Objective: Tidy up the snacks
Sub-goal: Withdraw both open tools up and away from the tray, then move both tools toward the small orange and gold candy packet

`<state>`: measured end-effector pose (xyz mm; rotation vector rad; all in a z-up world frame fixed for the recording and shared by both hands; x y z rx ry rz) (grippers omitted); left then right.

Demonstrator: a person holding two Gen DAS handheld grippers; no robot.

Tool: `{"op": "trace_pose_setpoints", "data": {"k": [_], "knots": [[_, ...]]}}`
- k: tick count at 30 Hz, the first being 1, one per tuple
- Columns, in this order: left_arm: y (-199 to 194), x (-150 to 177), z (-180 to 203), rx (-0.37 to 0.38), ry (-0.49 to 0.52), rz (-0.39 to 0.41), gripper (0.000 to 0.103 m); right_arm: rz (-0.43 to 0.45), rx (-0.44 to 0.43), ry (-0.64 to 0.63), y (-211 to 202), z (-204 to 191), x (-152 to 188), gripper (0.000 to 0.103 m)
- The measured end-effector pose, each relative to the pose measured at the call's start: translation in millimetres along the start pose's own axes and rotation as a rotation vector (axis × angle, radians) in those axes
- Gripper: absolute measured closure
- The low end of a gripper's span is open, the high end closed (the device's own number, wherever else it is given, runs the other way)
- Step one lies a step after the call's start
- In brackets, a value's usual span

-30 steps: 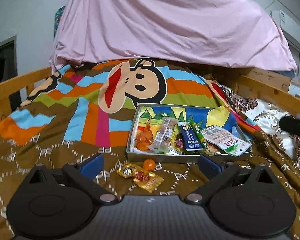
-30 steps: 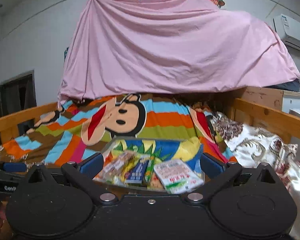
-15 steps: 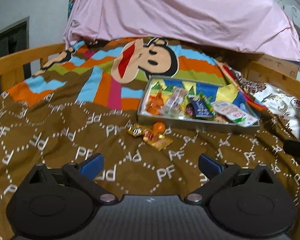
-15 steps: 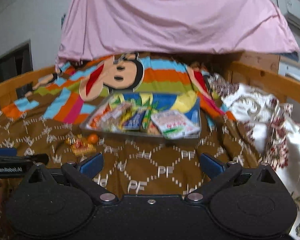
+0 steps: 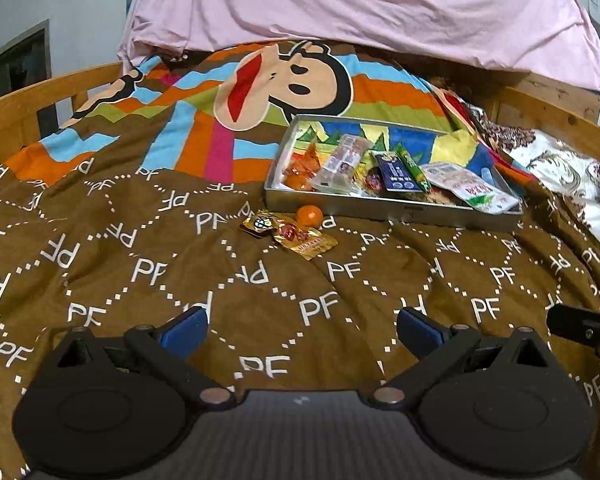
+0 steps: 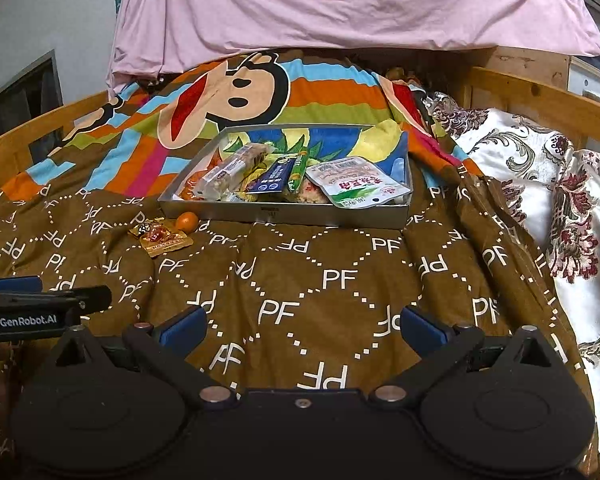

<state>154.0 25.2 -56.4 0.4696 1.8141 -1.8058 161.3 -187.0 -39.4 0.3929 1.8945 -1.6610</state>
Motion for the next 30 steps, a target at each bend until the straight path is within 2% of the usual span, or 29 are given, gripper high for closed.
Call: {"op": "trace_pose_setpoints", "data": {"k": [18,30], "knots": [[10,-15,14,-0.021,0.062,-0.024,0.0,-0.015,-0.024,0.037,11,12,-1,0.001],[11,-24,-3,-0.031,0.049,-0.015,0.0,-0.009,-0.02,0.026,18,8,-7,0.001]]}}
Point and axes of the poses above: each gripper's, at about its wrist camera, not at the fingertips, and y roughly the way its jaws point, z to its right, x to its underside, the point moved 10 cm from there along y, roughly the way its jaws point, and after that the axes turned 15 degrees about -z, right-handed, at the moved point
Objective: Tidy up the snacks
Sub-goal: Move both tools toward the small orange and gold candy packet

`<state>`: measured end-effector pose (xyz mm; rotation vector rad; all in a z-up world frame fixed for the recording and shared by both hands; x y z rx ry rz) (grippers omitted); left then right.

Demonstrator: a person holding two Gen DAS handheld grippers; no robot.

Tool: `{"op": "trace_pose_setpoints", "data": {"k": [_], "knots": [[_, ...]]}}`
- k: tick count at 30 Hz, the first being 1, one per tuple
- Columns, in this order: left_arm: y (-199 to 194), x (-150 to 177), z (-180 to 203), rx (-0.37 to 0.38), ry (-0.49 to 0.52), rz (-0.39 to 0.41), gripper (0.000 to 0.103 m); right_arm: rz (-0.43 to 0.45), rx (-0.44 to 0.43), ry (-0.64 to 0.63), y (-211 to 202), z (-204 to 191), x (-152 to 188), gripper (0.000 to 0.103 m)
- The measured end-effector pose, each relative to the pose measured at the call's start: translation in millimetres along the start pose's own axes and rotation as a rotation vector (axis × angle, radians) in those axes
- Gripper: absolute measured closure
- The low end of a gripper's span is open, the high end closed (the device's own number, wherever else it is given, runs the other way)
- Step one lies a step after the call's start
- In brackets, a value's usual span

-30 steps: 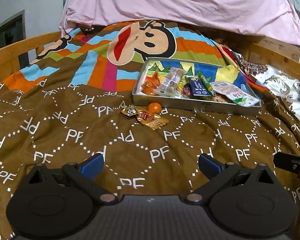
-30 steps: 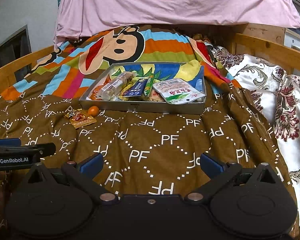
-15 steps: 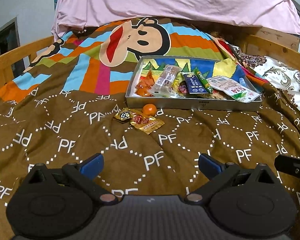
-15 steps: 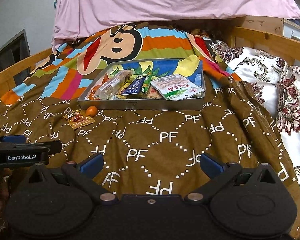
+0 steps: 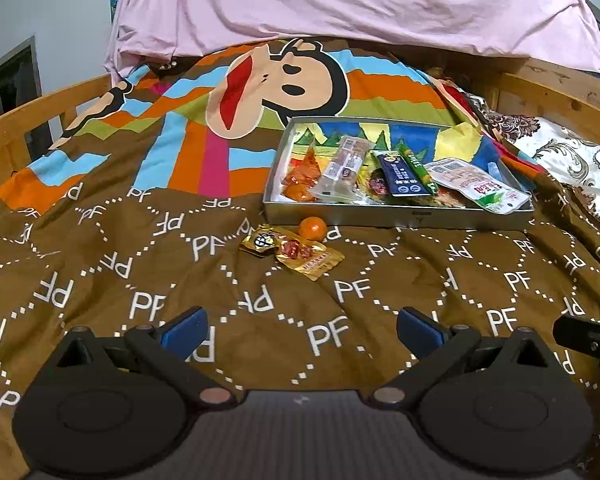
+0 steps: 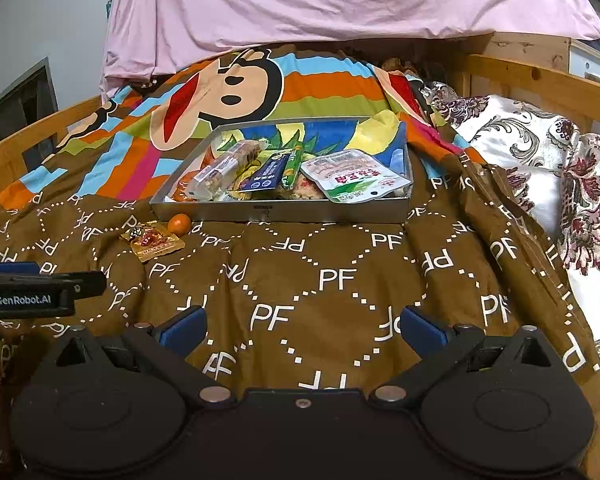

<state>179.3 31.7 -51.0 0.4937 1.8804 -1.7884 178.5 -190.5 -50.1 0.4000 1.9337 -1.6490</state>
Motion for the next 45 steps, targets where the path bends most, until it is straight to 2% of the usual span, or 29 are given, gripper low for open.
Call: {"op": "trace_pose_setpoints", "data": {"k": [8,18,26,31,39,45], "knots": [[-1,-9,-13,-0.015,-0.003,0.002,0.0,0.022,-0.005,-0.021,6,-11,-11,0.001],[-7,-39,-24,-0.071,0.072,0.043,0.0,0.107,-0.038,-0.065,23,-40,-60,0.001],[0,-49,-32,-0.118,0.107,0.007,0.0,0.149,-0.056,-0.066,40,-55,-75,0.001],[7,-55,-32,-0.168,0.132,0.003,0.0,0.223,-0.004,-0.133,38,-53,-78,0.001],[35,-60,-27,-0.182,0.151,-0.049,0.0,0.251,0.0,-0.157,40,-44,-82,0.001],[62,-70,-10,-0.166,0.209,-0.102,0.0,0.231,-0.001,-0.128,54,-37,-84,0.001]]}}
Point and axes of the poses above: each gripper's, at about its wrist camera, not at the fingertips, and y roughly the way its jaws point, z to its right, x to its underside, the point moved 10 cm from there along y, roughly the way its jaws point, and after that the axes turned 15 degrees about -z, right-handed, at the moved point
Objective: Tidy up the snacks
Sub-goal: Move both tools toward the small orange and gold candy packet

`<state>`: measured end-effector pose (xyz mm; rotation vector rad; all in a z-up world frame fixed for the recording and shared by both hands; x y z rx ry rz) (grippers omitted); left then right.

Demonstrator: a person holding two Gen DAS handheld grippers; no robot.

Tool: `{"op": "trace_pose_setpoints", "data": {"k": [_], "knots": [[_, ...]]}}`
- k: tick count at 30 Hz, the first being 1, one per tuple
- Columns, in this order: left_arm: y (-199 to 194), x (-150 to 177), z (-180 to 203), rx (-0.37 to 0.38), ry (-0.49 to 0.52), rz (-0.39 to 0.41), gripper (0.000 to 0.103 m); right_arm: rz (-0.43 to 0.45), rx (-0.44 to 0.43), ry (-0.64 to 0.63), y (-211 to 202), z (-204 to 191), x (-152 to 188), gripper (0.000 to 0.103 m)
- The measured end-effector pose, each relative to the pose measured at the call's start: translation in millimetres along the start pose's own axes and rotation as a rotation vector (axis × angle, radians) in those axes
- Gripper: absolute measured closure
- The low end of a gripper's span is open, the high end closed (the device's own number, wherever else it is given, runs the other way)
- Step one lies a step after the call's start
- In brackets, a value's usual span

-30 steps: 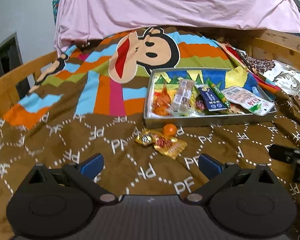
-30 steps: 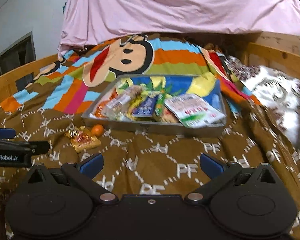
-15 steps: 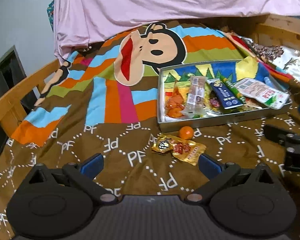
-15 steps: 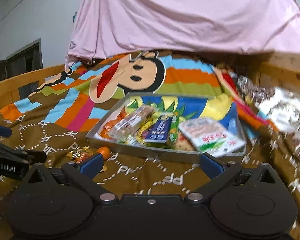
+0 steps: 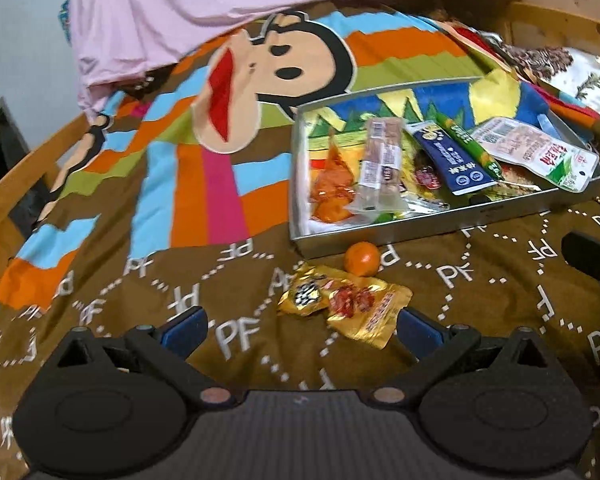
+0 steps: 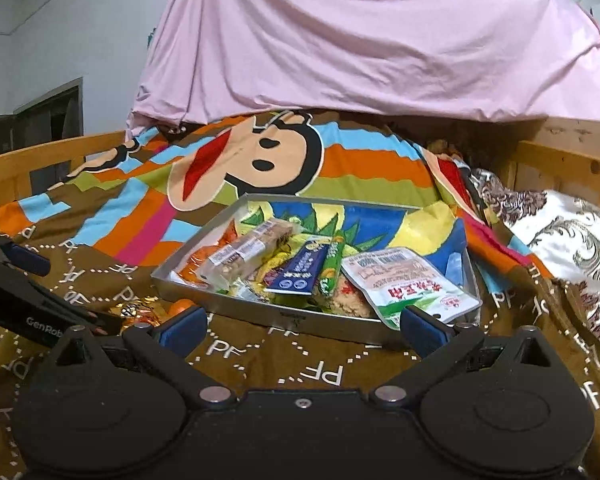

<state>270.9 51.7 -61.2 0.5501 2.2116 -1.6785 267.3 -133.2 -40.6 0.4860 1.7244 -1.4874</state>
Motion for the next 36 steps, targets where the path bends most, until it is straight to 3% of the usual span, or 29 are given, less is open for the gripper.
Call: {"op": "trace_pose_setpoints", "data": {"k": [13,17,22,27,36], "knots": [[36,-10,10,0.128,0.041,0.025,0.0,-0.06,0.003,0.046,32,4,10,0.001],[41,-5,12,0.281,0.023,0.024,0.0,-0.107,-0.04,0.049,44,-4,4,0.001],[49,5,19,0.426,0.02,-0.011,0.0,-0.221,-0.15,0.176,68,-6,-6,0.001],[58,7,16,0.453,-0.017,-0.021,0.0,-0.326,-0.232,0.234,89,-14,-5,0.001],[62,8,12,0.453,-0.034,-0.014,0.0,-0.363,-0.183,0.148,106,-41,-18,0.002]]}}
Point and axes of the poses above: each gripper's, at about its wrist camera, not at the fingertips, and y roughly the way its jaws point, z to its right, x to its underside, the point moved 10 cm from there along y, roughly the way its jaws point, and after that the axes turned 15 degrees about -z, right-handed, at the moved point
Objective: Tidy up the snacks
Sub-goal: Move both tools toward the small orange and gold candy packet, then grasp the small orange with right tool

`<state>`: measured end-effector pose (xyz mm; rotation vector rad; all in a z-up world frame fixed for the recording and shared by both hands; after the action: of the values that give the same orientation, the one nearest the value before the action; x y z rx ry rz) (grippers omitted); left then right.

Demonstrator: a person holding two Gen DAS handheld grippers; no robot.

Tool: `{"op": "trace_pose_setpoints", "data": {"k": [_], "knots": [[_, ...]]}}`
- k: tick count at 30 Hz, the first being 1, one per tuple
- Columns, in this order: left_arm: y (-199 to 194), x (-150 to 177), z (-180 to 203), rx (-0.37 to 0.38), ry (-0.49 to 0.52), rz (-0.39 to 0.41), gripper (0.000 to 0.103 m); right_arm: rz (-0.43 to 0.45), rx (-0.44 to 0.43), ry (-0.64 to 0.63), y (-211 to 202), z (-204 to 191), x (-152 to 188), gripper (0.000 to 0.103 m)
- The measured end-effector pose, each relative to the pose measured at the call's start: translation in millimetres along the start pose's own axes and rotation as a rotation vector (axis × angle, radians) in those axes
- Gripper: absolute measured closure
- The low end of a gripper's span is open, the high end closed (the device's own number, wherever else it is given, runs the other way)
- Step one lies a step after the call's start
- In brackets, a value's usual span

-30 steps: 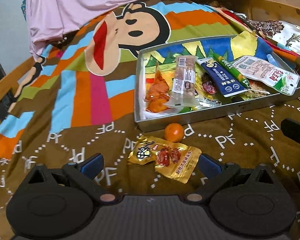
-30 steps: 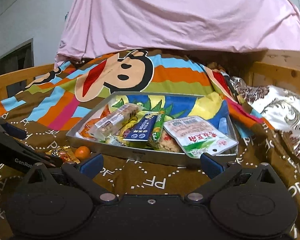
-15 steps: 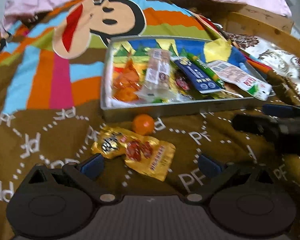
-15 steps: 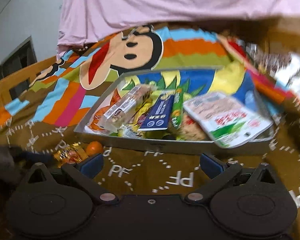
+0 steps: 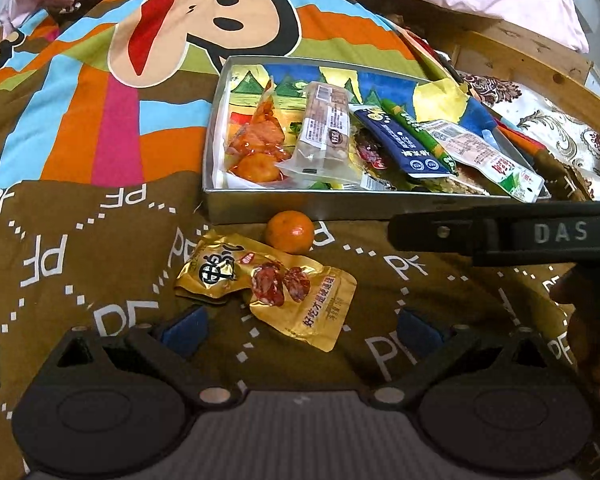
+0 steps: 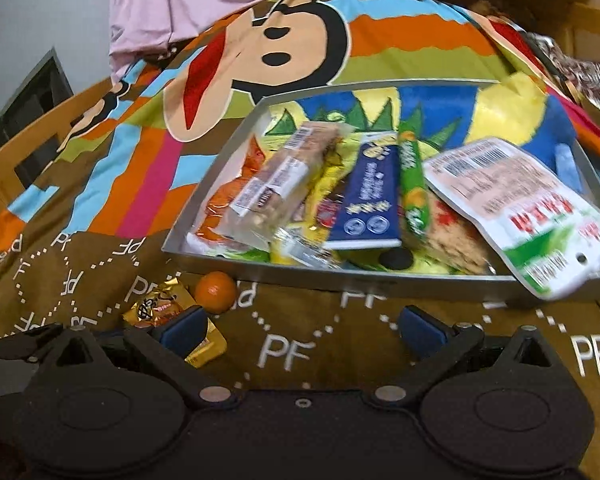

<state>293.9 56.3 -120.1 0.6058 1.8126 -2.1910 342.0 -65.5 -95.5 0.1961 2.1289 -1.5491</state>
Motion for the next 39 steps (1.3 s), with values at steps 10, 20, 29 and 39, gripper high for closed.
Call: {"op": "trace_pose_setpoints", "data": {"k": [10,20,29,39], "knots": [[-2,2,-1,0.009,0.013,0.014,0.0,-0.053,-0.027,-0.045,18,-21,-11,0.016],[-4,4,-2,0.009,0.022,0.015,0.0,-0.132,-0.088,-0.034,48,-27,-22,0.04],[-5,5,-2,0.003,0.025,0.013,0.0,-0.148,-0.14,-0.009,50,-32,-22,0.054],[-7,7,-6,-0.01,0.032,0.009,0.0,-0.192,-0.201,-0.031,65,-58,-32,0.069]]}}
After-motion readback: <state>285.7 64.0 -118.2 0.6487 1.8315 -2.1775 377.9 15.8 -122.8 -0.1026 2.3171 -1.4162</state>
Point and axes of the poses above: each gripper's, at about its wrist camera, not at the fingertips, and y roughly the way its jaws point, z to its right, x to its underside, the point moved 10 cm from there along y, roughly the way its jaws point, and after that the axes turned 15 degrees about -z, right-handed, at the moved point
